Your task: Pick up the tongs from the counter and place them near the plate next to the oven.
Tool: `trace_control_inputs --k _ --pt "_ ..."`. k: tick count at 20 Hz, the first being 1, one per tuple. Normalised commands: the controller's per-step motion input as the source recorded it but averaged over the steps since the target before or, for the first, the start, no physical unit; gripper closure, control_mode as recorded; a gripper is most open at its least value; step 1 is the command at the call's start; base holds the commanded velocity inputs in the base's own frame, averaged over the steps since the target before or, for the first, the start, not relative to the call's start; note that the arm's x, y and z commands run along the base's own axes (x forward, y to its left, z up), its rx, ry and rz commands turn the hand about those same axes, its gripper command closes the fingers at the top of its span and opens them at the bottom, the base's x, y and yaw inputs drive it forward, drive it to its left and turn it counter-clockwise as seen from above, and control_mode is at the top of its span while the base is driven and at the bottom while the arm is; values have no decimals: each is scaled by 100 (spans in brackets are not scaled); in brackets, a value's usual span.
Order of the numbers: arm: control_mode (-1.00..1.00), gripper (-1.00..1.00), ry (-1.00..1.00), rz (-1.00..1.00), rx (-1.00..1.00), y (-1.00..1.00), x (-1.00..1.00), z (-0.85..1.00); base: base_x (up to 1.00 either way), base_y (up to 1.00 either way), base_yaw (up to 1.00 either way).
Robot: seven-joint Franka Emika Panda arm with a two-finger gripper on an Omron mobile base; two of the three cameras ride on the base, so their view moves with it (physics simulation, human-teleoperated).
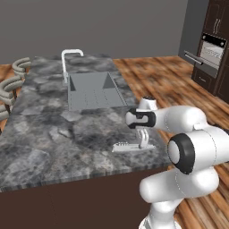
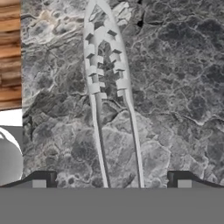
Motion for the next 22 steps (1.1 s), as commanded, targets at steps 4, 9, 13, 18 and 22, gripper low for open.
trace_control_inputs --k 4,9,13,18,22 --pt "-100 -100 0 2 0 0 -3 -21 0 0 0" --pt "-100 -100 0 3 0 0 0 -27 0 0 0" --pt "-100 -100 0 2 0 0 9 -29 0 0 0" --pt "-100 -100 0 0 0 0 10 -31 0 0 0" --pt "-100 -100 0 0 0 0 0 -34 0 0 0"
